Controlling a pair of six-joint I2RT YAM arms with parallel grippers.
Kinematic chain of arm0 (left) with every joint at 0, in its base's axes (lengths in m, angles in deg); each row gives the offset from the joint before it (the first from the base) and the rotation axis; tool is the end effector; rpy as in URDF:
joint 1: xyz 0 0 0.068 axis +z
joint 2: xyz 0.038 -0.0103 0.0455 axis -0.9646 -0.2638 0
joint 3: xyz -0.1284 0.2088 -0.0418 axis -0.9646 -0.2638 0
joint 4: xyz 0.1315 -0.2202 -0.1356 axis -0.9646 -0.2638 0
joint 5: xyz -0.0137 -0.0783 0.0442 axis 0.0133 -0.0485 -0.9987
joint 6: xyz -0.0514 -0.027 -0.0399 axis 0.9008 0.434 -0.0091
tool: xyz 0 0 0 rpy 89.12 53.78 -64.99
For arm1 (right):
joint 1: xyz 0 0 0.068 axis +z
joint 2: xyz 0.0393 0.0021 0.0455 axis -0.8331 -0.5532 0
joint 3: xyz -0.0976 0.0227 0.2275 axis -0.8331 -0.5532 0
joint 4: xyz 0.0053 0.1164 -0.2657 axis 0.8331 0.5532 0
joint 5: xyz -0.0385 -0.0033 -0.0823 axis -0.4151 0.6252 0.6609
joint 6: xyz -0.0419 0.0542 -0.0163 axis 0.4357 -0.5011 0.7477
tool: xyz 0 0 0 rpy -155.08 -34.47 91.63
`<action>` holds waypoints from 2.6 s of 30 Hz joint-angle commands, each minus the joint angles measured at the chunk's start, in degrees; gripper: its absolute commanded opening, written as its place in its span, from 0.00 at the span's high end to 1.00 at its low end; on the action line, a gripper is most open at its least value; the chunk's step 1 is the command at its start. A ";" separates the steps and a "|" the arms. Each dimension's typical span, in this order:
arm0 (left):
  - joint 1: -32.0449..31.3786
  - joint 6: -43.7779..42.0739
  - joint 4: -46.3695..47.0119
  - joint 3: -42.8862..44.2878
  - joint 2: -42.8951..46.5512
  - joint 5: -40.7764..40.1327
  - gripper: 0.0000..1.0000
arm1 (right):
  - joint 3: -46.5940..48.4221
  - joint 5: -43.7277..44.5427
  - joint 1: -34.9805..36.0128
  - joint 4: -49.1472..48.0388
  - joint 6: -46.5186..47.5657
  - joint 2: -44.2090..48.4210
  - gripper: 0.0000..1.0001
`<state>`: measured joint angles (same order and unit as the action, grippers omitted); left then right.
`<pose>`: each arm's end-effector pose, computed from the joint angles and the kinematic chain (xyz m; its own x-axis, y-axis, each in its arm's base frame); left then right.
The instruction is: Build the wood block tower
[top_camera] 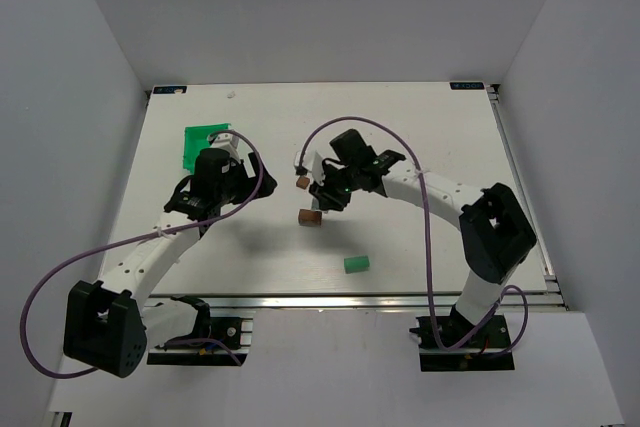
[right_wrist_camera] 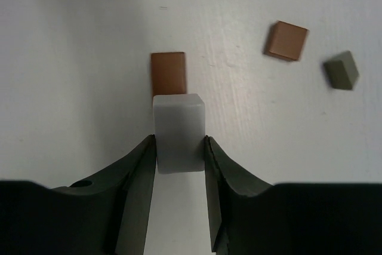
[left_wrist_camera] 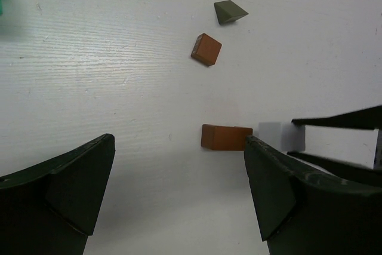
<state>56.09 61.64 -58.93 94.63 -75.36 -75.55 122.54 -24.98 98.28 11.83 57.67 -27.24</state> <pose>0.2863 -0.1006 0.2054 -0.6756 -0.2708 -0.6857 0.0587 0.9074 -0.4161 0.2984 0.2940 0.1850 -0.0508 -0.7082 -0.7042 -0.9694 0.2045 -0.1358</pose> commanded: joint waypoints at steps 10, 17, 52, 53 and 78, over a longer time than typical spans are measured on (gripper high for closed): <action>0.07 -0.74 0.50 -0.88 3.22 -0.85 0.02 | 10.76 2.83 6.82 5.75 -1.03 -6.77 0.79; 0.24 -0.92 0.59 -0.88 3.14 -0.93 0.02 | 11.38 4.50 7.18 6.62 0.11 -9.06 0.78; 0.33 -1.09 0.85 -0.35 1.91 0.03 0.02 | 7.96 6.52 6.82 2.85 -0.24 -9.59 0.71; 0.33 -1.09 0.85 -0.44 1.91 -0.05 0.02 | 7.87 6.61 6.82 2.59 -0.24 -9.59 0.71; 0.42 -1.09 1.21 -0.44 1.47 0.73 0.02 | 6.37 6.69 6.91 2.76 0.55 -8.27 0.50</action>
<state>56.22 61.22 -58.51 94.08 -74.20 -75.63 129.56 -18.09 105.19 14.89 57.87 -36.68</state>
